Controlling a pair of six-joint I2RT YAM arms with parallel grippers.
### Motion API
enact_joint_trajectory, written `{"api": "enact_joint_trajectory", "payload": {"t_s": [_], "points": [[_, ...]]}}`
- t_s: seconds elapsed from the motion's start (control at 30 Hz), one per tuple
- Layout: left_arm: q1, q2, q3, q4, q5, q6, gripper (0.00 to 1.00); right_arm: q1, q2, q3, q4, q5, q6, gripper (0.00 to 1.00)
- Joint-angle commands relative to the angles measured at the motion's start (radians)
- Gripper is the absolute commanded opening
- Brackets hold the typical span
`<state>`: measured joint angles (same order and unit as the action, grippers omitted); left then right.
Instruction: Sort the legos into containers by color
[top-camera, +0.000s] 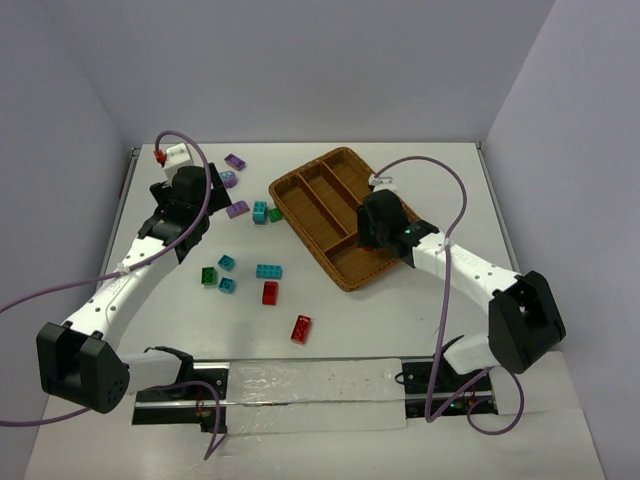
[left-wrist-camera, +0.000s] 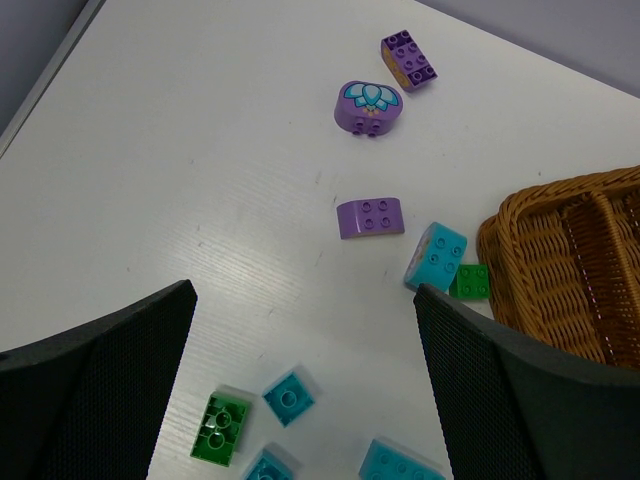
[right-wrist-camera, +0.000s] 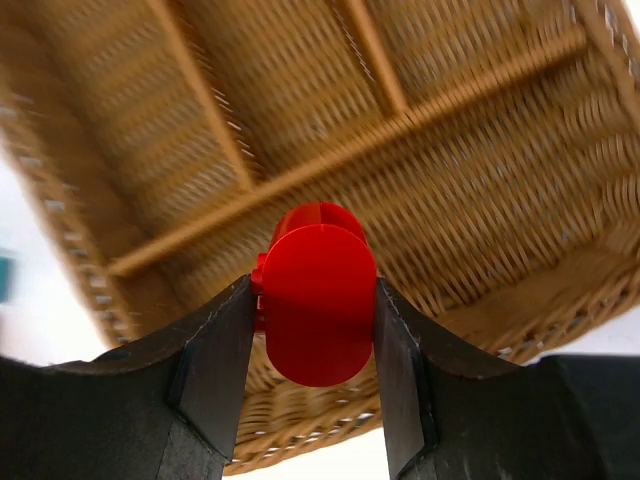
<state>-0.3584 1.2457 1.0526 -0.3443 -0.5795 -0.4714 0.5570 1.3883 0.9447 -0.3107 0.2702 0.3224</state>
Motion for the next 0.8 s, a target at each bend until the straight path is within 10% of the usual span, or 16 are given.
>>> {"api": "enact_joint_trajectory", "payload": {"t_s": [0.0, 0.27, 0.77], "points": [[-0.001, 0.003, 0.004, 0.011, 0.009, 0.012, 0.99, -0.024, 0.025, -0.009, 0.054, 0.003, 0.035, 0.32], [-0.001, 0.004, 0.012, 0.002, 0.003, 0.010, 0.99, -0.024, 0.076, 0.002, 0.067, 0.005, 0.040, 0.76], [-0.002, 0.017, 0.012, 0.000, 0.004, -0.010, 0.99, 0.428, -0.031, 0.051, -0.069, 0.062, 0.135, 0.81]]}}
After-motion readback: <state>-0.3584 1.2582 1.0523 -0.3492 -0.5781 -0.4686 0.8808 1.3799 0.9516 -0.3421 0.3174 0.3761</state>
